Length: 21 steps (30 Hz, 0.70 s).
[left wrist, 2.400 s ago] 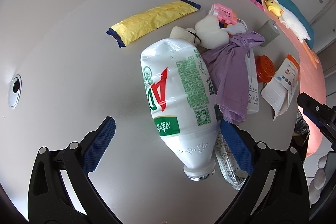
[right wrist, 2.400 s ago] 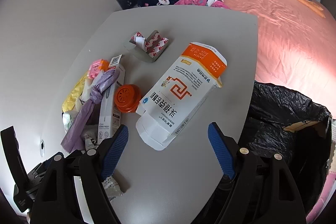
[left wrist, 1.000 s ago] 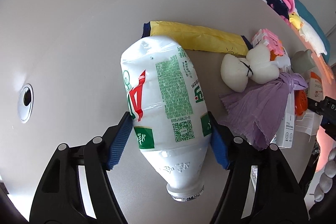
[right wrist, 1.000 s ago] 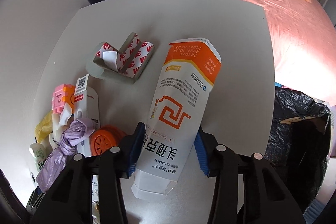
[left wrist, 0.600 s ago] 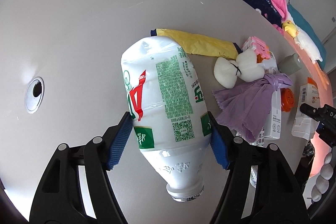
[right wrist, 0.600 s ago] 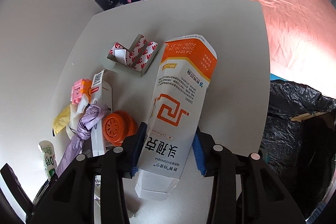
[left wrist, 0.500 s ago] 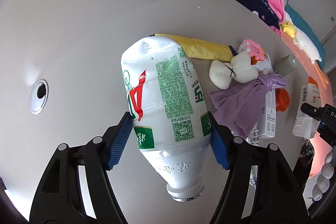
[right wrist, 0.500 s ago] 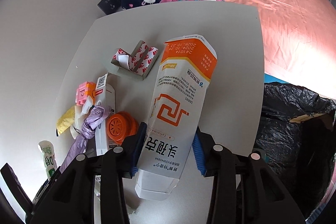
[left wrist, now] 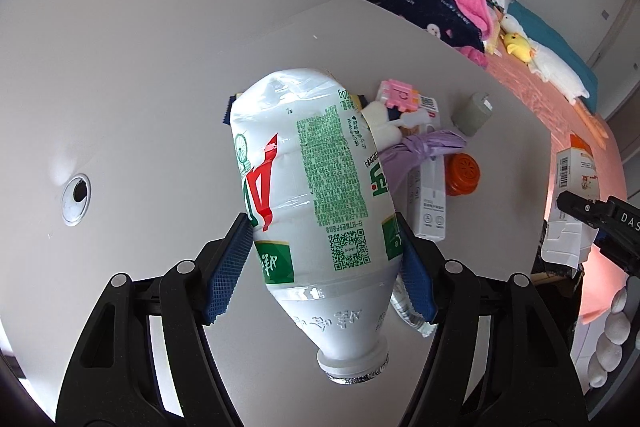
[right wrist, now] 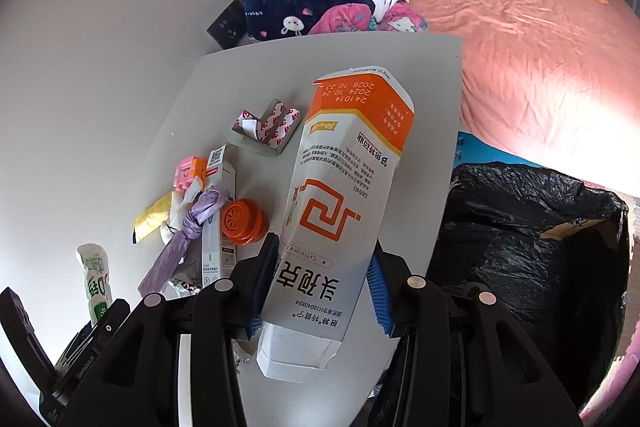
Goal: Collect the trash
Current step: 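Carry the bottle and carton over the black bag and open both tools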
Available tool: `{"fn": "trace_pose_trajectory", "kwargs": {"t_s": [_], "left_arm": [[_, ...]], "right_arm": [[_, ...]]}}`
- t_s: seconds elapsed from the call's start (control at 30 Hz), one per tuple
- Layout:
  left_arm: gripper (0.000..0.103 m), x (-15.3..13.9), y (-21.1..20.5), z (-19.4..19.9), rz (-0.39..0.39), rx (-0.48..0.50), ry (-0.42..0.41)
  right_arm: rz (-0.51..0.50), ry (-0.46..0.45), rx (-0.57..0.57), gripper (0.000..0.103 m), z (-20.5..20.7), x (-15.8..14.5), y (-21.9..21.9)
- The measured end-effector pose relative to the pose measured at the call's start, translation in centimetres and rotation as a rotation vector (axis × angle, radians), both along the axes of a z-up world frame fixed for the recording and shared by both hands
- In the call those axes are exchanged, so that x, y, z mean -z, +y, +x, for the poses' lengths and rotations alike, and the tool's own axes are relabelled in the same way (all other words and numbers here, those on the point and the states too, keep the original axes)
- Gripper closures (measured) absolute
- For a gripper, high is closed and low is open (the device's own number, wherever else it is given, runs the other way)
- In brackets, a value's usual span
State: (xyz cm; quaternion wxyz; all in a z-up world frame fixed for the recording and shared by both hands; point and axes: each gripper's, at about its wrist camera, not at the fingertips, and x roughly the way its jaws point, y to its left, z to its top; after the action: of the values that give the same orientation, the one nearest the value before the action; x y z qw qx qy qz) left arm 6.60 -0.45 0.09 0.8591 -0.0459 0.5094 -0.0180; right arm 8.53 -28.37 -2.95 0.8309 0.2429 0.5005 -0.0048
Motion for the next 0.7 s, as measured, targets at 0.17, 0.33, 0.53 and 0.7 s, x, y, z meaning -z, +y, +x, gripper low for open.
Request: {"fn": "trace_pose_trajectory", "kwargs": {"t_s": [0.17, 0.33, 0.53, 0.7], "left_arm": [[0.036, -0.3, -2.7, -0.1, -0.007, 0.055, -0.001], [0.036, -0.7, -5.6, -0.4, -0.008, 0.120, -0.004], [0.036, -0.8, -8.6, -0.4, -0.007, 0.185, -0.001], [0.036, -0.8, -11.0, -0.5, -0.008, 0.238, 0.004]], "right_arm": [[0.002, -0.005, 0.010, 0.058, -1.5, -0.5, -1.6], [0.000, -0.017, 0.024, 0.058, -3.2, -0.8, -3.2], [-0.009, -0.026, 0.045, 0.057, -5.0, -1.2, -5.1], [-0.013, -0.023, 0.068, 0.057, -6.2, -1.3, -6.7]]}}
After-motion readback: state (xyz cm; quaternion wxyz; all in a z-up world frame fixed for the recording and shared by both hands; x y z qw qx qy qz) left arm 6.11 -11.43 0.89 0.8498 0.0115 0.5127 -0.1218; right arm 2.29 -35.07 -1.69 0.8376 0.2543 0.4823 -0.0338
